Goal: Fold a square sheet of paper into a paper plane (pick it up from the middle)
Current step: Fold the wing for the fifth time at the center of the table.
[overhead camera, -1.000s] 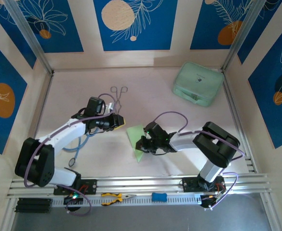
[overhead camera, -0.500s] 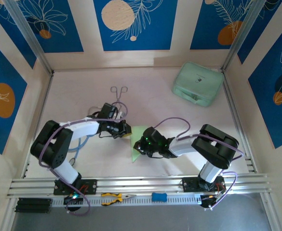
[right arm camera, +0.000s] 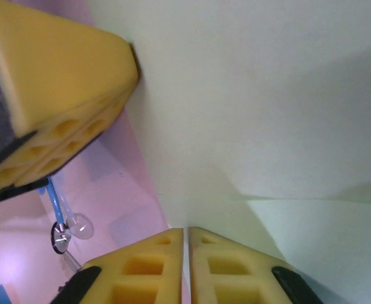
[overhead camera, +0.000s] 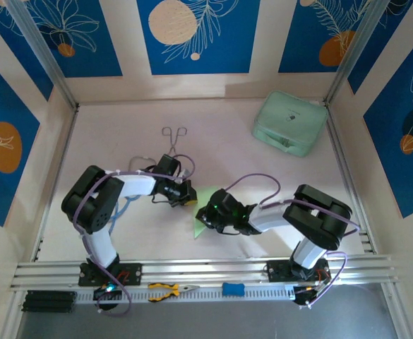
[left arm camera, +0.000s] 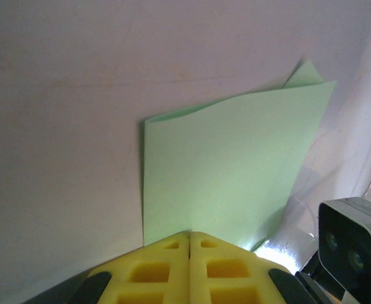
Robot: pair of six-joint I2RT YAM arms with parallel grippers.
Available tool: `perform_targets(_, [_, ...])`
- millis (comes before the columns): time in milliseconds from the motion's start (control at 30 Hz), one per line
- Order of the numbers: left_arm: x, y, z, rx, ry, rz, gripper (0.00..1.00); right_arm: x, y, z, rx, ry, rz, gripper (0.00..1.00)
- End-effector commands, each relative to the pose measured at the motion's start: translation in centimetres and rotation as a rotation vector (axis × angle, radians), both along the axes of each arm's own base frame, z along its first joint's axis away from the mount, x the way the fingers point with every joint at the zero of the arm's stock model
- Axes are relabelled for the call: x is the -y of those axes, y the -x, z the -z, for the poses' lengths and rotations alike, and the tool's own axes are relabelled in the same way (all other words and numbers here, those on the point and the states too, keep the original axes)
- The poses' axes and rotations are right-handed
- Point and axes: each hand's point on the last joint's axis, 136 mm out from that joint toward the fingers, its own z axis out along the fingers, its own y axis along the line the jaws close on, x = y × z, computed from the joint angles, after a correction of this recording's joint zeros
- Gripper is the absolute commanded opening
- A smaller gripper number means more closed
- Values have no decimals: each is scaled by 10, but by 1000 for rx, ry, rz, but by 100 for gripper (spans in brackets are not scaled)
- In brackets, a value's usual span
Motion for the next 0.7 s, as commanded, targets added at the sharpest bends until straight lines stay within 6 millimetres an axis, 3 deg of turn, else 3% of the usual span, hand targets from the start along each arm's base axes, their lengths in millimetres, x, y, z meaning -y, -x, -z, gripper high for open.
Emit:
perform_targets(0, [-8,9,25,-23,-52,14,8,13,6,5,28,87,-27,17])
perform_targets(133, [-9,13,32,-33,-61,28,6,22,3,-6,70,107,-20,26])
perform_targets(267, [-4,16,28,-18,-25,74,6,43,0,-11,86,121,12,37])
perform_targets(500, [4,18,20,-3,16,126,6,84,-2,-11,49,131,69,43])
perform_targets(667, [8,18,17,2,34,137,7,95,-4,-18,66,86,85,49])
